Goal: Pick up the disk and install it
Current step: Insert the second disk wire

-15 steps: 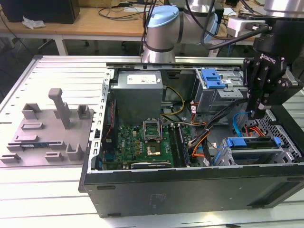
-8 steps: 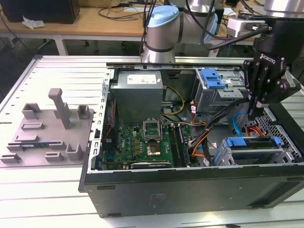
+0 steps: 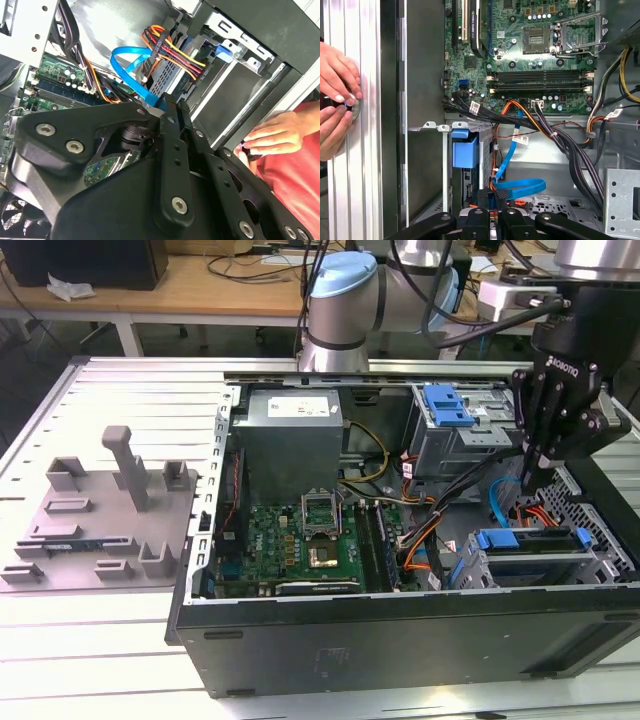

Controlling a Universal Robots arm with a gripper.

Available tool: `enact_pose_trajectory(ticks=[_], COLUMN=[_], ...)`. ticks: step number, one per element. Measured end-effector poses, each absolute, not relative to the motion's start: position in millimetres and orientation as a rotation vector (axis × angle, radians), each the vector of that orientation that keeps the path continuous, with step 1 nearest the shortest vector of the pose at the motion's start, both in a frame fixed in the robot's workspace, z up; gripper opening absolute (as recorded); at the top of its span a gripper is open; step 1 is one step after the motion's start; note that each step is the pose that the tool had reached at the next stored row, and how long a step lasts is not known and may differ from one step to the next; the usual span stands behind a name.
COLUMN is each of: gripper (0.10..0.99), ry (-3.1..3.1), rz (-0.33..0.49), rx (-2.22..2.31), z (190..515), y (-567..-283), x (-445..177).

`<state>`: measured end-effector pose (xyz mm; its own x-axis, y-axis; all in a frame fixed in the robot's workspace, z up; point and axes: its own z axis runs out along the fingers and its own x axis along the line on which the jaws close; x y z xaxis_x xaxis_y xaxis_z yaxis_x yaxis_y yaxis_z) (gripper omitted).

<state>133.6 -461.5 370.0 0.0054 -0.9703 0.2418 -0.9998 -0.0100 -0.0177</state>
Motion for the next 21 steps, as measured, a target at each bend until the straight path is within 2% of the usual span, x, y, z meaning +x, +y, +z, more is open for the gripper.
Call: enact_pose_trajectory(ticks=[6,16,21], gripper=[0.161,0.161,0.161], ry=[-2.101,-2.208,-2.218], rz=[0.262,0.060,0.039], rx=[2.116,2.219,2.228], z=[369.7,369.7,369.2], y=[-468.4,-483.2,-499.0], x=[133.8,138.4,144.5])
